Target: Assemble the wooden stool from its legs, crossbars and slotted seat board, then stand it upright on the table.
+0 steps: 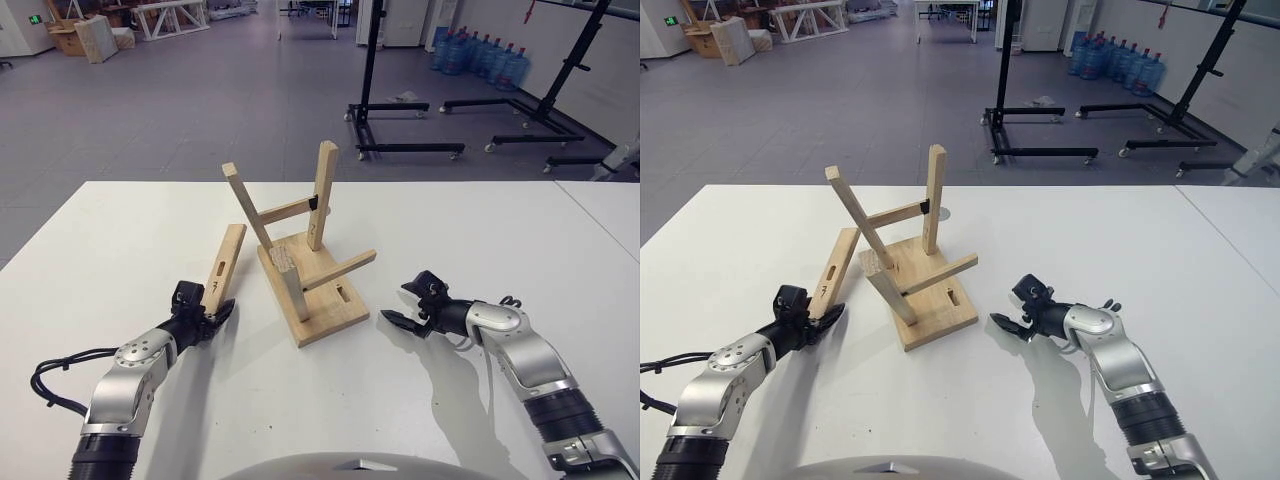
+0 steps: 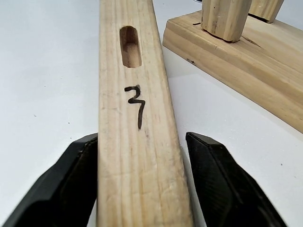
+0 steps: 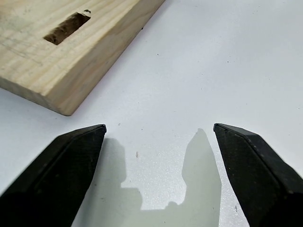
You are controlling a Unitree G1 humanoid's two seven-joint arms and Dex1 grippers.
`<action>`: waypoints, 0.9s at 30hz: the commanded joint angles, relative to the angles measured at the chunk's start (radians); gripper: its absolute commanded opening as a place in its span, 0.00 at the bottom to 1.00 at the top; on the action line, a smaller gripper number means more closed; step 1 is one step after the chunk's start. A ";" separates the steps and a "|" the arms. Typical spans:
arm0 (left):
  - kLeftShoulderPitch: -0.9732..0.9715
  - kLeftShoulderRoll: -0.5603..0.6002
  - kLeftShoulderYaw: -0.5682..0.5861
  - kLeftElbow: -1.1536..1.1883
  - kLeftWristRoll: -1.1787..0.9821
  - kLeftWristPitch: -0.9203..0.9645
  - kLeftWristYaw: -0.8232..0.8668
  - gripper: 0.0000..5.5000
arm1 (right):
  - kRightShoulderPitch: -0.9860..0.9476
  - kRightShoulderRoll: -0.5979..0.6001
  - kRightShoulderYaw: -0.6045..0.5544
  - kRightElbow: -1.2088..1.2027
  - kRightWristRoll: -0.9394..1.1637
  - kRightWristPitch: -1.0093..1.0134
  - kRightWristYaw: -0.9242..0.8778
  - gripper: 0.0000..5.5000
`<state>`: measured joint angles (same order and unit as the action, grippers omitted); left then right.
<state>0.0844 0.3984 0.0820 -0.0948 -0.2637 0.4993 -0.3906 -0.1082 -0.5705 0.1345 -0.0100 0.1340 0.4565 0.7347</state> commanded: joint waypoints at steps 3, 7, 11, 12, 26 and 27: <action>0.026 -0.019 0.020 0.047 0.015 0.004 0.031 0.40 | -0.011 0.006 -0.001 0.003 -0.003 0.009 -0.007 0.76; 0.022 -0.020 0.061 0.067 0.004 -0.020 0.036 0.38 | -0.020 0.004 -0.025 0.016 0.014 0.015 -0.006 0.76; -0.005 -0.002 0.172 0.077 -0.060 -0.053 0.013 0.37 | -0.053 -0.013 -0.081 0.068 0.038 0.012 0.001 0.76; -0.027 0.012 0.234 0.077 -0.102 -0.068 0.000 0.37 | -0.073 -0.023 -0.110 0.097 0.052 0.011 0.003 0.76; -0.691 0.183 0.332 -0.234 -1.289 0.361 -0.048 0.37 | -0.900 0.048 -0.619 0.227 0.900 0.702 -0.061 0.76; -0.702 0.156 0.290 -0.222 -1.322 0.375 -0.043 0.37 | -0.954 0.091 -0.619 0.216 0.963 0.740 -0.095 0.76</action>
<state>-0.5864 0.5953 0.4407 -0.3206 -1.5162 0.8384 -0.4529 -0.9566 -0.5428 -0.4777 0.2409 0.9935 1.1237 0.6909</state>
